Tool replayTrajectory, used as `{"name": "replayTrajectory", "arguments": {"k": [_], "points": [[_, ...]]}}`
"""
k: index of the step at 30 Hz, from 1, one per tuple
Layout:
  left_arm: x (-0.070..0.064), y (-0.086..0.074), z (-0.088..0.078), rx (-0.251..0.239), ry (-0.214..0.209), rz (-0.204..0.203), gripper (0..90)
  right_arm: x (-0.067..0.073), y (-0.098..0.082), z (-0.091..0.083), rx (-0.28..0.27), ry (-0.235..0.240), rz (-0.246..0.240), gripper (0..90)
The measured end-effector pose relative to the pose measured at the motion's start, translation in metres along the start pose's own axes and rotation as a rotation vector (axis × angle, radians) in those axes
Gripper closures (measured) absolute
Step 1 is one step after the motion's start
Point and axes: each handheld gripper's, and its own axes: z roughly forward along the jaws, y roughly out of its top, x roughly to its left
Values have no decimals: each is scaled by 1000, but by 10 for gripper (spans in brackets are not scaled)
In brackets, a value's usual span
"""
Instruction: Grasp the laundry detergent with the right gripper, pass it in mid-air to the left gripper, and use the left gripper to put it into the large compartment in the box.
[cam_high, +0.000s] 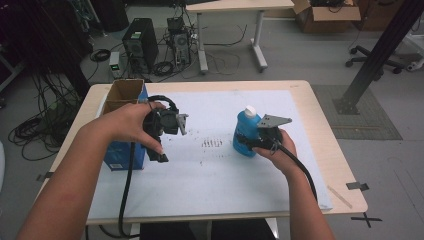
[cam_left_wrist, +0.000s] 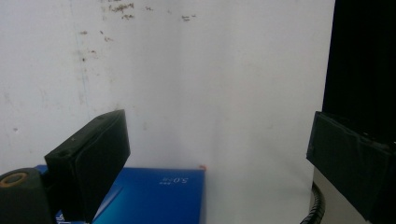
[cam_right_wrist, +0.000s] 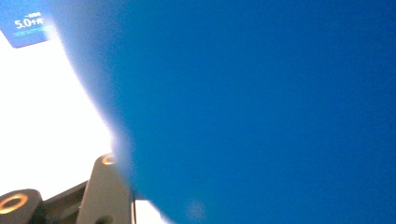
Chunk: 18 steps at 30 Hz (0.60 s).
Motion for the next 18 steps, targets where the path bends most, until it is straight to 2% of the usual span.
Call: {"name": "replayTrajectory", "arguments": {"k": [5,11,15,18], "points": [[3,1,-2,9,8,-46,58,-2,-1,-1,-7,22,-6,456],[5,4,-7,14,10,-49,56,0,5,-3,11,54,-38,461],[7,5,-12,14,15,-52,56,-1,11,-9,1,68,-50,462],[8,7,-17,18,25,-51,56,-3,23,-19,-15,91,-71,463]]}}
